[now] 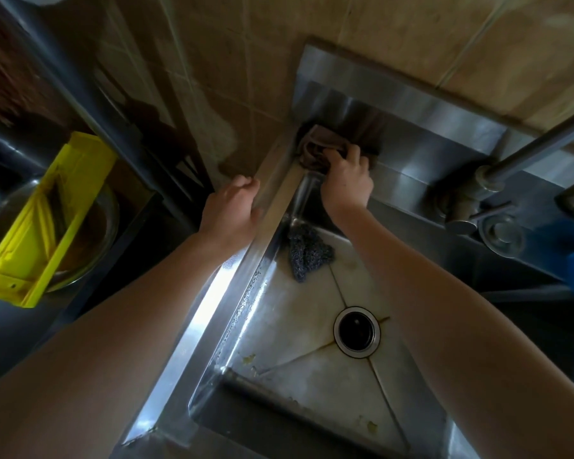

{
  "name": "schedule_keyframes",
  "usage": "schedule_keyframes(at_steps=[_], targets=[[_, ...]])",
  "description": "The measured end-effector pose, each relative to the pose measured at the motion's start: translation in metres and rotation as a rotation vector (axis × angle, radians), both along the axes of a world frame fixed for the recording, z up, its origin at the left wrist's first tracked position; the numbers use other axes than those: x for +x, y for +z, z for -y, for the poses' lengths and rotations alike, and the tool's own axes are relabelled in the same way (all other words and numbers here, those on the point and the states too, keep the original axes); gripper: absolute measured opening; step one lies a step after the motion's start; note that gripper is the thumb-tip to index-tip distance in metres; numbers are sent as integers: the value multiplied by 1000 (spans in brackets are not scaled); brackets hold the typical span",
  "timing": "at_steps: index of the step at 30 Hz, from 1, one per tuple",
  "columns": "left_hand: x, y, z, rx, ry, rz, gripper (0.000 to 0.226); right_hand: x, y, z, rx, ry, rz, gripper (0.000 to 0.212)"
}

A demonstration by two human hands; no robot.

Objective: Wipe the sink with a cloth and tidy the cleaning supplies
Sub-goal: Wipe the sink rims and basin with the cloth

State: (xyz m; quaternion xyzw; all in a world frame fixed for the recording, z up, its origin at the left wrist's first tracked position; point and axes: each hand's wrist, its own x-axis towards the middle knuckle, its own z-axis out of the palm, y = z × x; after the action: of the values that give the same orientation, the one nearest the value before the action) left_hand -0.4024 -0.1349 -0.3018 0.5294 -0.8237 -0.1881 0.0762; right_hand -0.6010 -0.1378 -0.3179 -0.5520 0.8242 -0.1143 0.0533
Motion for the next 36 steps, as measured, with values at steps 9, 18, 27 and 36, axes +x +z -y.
schedule_keyframes(at_steps=[9, 18, 27, 36], targets=[[-1, -2, -1, 30, 62, -16, 49, -24, 8, -20, 86, 31, -46, 53], [-1, -1, -2, 77, 76, -9, 53, -77, -1, -73, 36, -197, -105, 43], [-3, -5, 2, 37, 93, -30, 52, -30, 5, -21, 128, -111, -74, 50], [16, 14, -3, 57, 22, 12, 62, 8, 12, 11, 141, 92, -58, 43]])
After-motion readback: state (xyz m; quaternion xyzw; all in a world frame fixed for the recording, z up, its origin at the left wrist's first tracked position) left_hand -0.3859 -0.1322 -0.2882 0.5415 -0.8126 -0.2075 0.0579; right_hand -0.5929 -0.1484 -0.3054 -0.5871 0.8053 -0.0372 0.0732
